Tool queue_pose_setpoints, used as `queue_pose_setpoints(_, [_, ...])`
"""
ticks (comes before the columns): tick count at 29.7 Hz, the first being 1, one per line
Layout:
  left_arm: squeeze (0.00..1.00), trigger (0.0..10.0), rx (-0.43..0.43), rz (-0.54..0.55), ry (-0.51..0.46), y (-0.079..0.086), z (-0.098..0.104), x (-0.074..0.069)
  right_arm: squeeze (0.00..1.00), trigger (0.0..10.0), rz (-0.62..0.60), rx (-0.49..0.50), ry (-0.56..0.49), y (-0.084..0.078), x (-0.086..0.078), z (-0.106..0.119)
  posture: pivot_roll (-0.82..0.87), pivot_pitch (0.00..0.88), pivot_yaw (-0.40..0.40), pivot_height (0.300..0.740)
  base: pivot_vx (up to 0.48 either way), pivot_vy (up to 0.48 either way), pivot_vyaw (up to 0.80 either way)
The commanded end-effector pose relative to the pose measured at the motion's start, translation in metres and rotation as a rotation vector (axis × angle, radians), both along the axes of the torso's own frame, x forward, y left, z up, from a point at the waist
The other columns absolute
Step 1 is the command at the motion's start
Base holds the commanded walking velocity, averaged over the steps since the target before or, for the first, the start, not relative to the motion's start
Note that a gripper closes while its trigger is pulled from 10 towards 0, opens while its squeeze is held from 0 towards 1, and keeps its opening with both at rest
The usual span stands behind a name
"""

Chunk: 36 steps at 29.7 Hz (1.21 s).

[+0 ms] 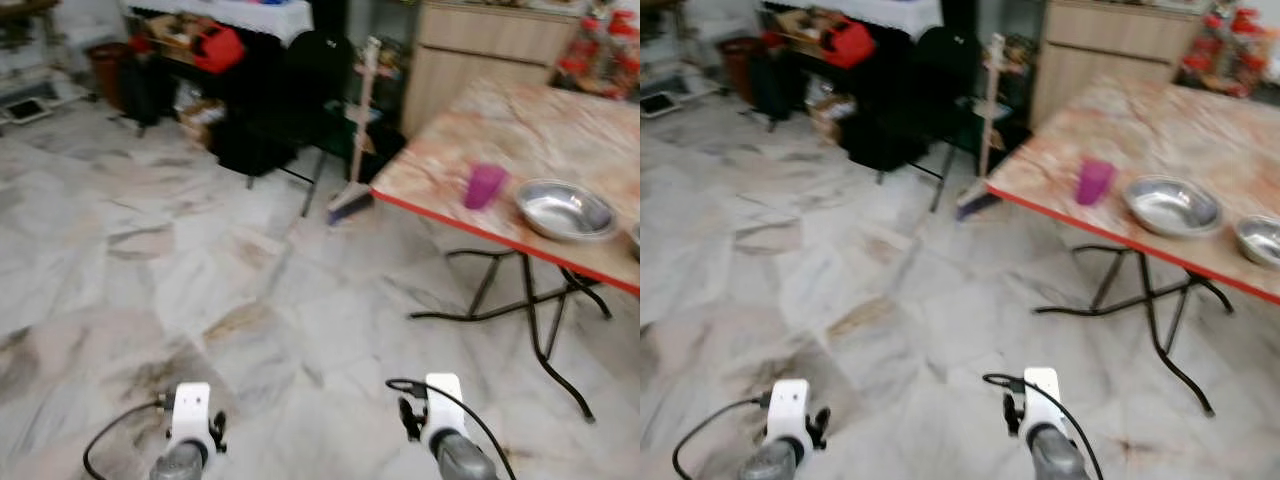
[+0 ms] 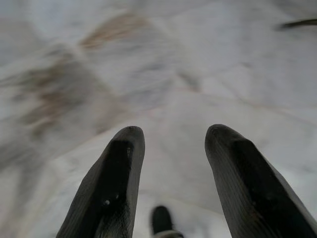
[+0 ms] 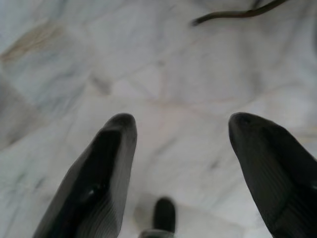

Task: Setting the table

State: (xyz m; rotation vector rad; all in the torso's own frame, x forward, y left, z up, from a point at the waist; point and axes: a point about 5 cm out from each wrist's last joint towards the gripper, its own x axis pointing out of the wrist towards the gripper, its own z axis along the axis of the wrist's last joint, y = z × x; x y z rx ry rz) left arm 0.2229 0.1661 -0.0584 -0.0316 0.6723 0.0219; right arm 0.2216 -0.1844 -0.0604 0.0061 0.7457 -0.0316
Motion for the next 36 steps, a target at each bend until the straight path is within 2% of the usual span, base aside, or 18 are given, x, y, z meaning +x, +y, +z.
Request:
queue_pose_setpoints(1, [0.0, 10.0, 0.033, 0.01, -0.004, 0.0134, 0.0021, 0.0014, 0.0, 10.0, 0.005, 0.027, -0.011, 0.0108, 0.0034, 0.001, 0.0, 0.0, 0.025, 0.74, 0.0, 0.0, -0.76])
queue_pose_setpoints(19, [0.0, 10.0, 0.02, 0.029, -0.016, 0.015, 0.0037, 0.0033, 0.0, 10.0, -0.006, 0.035, -0.01, 0.0125, 0.0016, -0.0001, 0.01, 0.0, 0.026, 0.74, 0.0, 0.0, -0.75])
queue_pose_setpoints(22, [0.0, 10.0, 0.05, 0.007, -0.019, 0.0149, 0.0049, 0.0052, 0.0, 10.0, -0.009, 0.041, -0.011, 0.014, 0.0023, 0.0001, 0.02, 0.0, 0.028, 0.74, 0.0, -0.277, -0.75])
queue_pose_setpoints(25, [0.0, 10.0, 0.032, 0.032, -0.021, 0.015, 0.0054, 0.0063, 0.0, 10.0, -0.008, 0.045, -0.015, 0.0153, 0.0036, 0.0008, 0.02, 0.0, 0.026, 0.74, 0.0, -0.48, -0.75])
queue_pose_setpoints(36, [0.0, 10.0, 0.009, 0.068, -0.029, 0.0155, 0.0055, 0.0058, 0.0, 10.0, -0.005, 0.045, -0.022, 0.015, 0.0055, 0.0021, 0.04, 0.0, 0.011, 0.74, 0.0, 0.0, -0.74])
